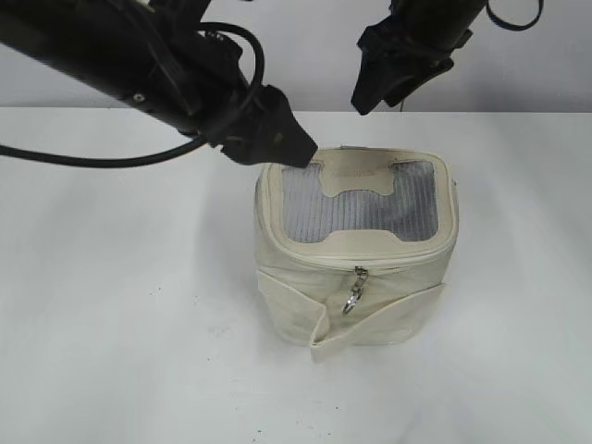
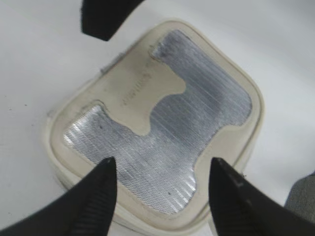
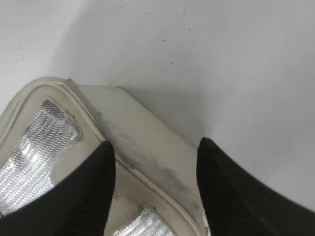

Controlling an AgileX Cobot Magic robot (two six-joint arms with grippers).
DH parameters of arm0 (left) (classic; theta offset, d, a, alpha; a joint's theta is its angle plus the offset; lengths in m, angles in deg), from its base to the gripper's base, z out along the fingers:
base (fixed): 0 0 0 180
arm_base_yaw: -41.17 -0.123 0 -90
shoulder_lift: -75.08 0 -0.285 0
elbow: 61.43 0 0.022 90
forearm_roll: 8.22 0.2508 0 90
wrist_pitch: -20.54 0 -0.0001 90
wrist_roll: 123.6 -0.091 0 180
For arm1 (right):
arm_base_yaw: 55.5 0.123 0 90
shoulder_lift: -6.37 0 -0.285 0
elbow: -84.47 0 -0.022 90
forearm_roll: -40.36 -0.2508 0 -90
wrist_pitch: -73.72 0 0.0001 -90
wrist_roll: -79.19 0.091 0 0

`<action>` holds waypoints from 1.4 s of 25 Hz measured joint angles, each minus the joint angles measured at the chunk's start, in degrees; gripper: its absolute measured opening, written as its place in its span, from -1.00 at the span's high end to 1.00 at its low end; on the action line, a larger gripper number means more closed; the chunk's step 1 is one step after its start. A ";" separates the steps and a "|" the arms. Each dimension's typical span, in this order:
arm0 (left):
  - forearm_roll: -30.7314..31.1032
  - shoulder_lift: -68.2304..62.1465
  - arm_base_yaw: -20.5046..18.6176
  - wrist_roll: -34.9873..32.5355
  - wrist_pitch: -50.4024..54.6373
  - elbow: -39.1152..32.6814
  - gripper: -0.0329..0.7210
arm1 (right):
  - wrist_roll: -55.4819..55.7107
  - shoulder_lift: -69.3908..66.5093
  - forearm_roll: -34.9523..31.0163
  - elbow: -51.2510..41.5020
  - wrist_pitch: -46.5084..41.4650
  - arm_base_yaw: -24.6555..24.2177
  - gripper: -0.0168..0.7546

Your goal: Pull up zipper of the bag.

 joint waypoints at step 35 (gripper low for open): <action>-3.37 -41.81 -1.66 -1.82 27.16 50.21 0.36 | 7.18 32.96 1.28 -67.07 34.23 -12.03 -0.08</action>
